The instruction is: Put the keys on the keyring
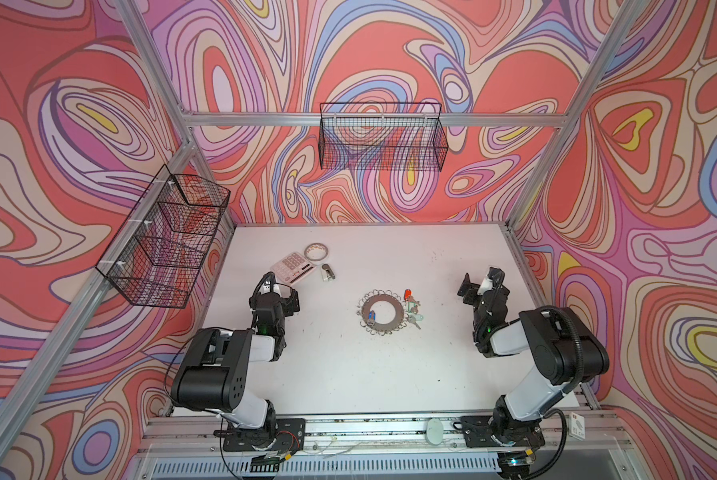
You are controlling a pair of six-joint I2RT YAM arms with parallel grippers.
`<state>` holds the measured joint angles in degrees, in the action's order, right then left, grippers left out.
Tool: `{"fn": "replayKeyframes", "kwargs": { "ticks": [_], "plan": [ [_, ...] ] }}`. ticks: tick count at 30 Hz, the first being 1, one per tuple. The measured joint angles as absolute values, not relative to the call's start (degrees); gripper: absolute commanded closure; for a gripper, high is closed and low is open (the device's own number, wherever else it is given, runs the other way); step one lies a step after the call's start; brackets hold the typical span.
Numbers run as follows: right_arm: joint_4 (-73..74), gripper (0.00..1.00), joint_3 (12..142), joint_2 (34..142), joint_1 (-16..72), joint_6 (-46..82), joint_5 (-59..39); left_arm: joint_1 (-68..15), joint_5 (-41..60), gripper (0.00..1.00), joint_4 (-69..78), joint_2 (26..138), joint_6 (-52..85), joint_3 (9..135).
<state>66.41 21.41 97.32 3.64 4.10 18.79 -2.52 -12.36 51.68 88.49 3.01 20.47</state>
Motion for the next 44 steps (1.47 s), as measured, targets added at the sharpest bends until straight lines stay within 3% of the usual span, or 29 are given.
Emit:
{"fn": "replayKeyframes", "kwargs": {
  "ticks": [44],
  "plan": [
    [65.04,0.02,21.85,97.56,3.73,3.44,16.51,-2.52,-12.19,0.00,51.68,88.49,3.01,20.47]
  ]
}}
